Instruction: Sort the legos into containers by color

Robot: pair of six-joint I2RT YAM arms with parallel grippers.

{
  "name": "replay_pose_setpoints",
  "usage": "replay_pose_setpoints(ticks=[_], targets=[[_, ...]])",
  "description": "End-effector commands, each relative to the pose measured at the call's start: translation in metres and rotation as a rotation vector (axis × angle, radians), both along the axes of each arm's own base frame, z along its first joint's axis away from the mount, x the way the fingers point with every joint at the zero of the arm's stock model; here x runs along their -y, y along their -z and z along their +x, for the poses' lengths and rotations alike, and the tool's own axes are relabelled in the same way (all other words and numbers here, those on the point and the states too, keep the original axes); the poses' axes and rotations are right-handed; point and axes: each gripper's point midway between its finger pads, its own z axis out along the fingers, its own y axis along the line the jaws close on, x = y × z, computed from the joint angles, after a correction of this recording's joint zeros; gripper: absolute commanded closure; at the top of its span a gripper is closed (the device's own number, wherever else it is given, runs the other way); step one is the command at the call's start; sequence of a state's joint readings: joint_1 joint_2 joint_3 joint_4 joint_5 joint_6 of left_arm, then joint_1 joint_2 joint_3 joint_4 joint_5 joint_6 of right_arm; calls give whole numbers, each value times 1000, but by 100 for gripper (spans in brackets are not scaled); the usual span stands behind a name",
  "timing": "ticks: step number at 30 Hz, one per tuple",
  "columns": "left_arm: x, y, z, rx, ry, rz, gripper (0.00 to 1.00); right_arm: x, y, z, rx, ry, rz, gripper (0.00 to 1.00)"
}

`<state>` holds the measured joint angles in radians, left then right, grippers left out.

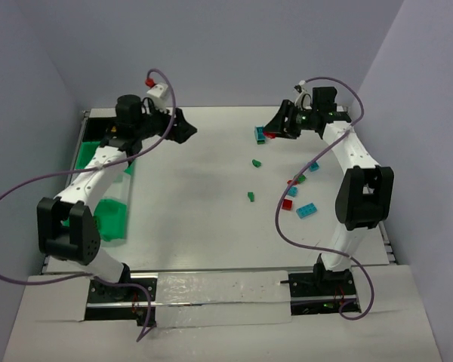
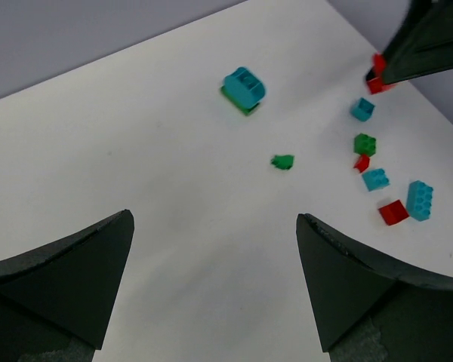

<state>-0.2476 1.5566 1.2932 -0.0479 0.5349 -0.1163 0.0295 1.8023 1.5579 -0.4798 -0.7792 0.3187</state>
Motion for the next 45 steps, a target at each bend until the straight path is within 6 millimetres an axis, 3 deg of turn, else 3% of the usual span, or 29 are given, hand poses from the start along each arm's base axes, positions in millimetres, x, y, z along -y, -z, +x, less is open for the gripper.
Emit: replay_pose_setpoints(ticks=[1, 5, 8, 12, 20, 28, 39, 40, 41, 43, 44, 45], targets=[[60, -39, 16, 150, 92, -89, 1, -36, -34, 16, -26, -41, 231, 52], [110, -33, 25, 180, 139, -97, 1, -50, -45, 28, -76, -17, 359, 52], [129, -40, 32, 194, 137, -119, 2, -55, -47, 32, -126, 15, 435, 52], [158, -33, 36, 212, 116, -107, 2, -69, -55, 30, -158, 20, 506, 52], [186, -43, 31, 225, 114, -160, 3, -77, -56, 25, -190, 16, 537, 52], [190, -34, 41, 177, 46, -179, 8, -83, -72, 19, -151, -37, 565, 52], [186, -27, 53, 182, 1, -157, 47, -88, -77, 16, -149, -75, 583, 54], [185, -26, 52, 180, 1, -156, 57, -88, -76, 17, -149, -74, 580, 50], [183, -26, 51, 177, 1, -158, 73, -87, -75, 18, -161, -67, 578, 39], [178, -27, 48, 174, -3, -154, 92, -85, -71, 20, -167, -53, 569, 24], [173, -26, 45, 168, -5, -147, 100, -83, -69, 22, -168, -43, 562, 17], [167, -27, 42, 165, -7, -146, 100, -80, -68, 24, -170, -26, 556, 15]])
